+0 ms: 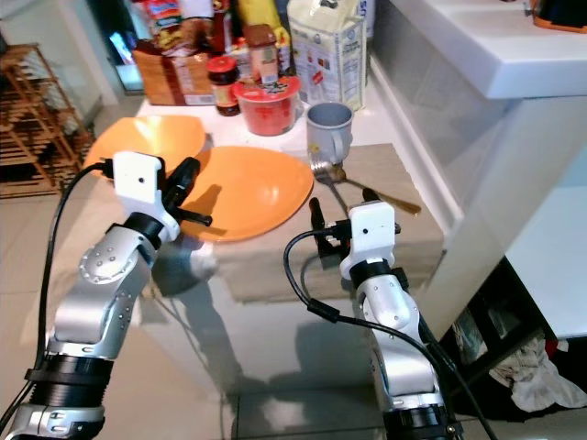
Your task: Setting the table
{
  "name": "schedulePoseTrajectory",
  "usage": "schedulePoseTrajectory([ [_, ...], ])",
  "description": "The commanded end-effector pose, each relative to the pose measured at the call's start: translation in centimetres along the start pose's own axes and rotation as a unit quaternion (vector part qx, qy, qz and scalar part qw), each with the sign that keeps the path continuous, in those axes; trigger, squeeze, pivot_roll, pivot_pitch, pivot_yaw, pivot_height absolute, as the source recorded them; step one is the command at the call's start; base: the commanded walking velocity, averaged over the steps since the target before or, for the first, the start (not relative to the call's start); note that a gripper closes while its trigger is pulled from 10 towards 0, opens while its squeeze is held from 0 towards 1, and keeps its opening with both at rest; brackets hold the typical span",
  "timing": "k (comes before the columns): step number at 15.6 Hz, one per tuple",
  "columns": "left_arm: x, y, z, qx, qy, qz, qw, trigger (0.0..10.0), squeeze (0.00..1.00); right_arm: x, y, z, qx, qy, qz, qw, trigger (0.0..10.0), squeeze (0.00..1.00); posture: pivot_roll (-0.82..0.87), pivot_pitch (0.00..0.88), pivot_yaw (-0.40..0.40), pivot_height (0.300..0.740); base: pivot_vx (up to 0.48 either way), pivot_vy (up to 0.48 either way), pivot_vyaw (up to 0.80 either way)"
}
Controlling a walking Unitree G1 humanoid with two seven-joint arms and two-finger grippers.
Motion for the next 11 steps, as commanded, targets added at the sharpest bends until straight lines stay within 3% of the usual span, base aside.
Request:
schedulePoseTrajectory([
  [1,0.3,0.2,-0.3,0.004,-0.004,0.004,1.000,10.0,0.00,0.3,-0.2,-0.2,0.005,0.001,0.002,1.000,10.0,0.00,-0.10,0.000,0.104,0.740,0.472,0.000,0.00],
  [4,0.8,0.1,0.0,0.002,-0.002,0.015,1.000,10.0,0.00,0.3,-0.3,-0.5,0.008,-0.001,0.002,1.000,10.0,0.00,-0.10,0.000,0.103,0.740,0.402,0.000,0.00],
  [11,1.5,0.1,0.0,0.009,0.006,0.027,1.000,10.0,0.00,0.4,-0.3,-0.7,0.016,-0.001,0.004,1.000,10.0,0.00,-0.10,0.000,0.095,0.740,0.000,0.000,0.00],
])
Point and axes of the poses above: a point about 5 cm out from each wrist's last joint towards the gripper, its own y axis pointing back from the gripper into the wrist, its own x axis along the axis of the wrist's last joint, z = x × y, the point moved 4 cm from there along -y, pointing out of the wrist towards the gripper, and after that the axes turned 12 degrees about y, right-handed, at the moved point
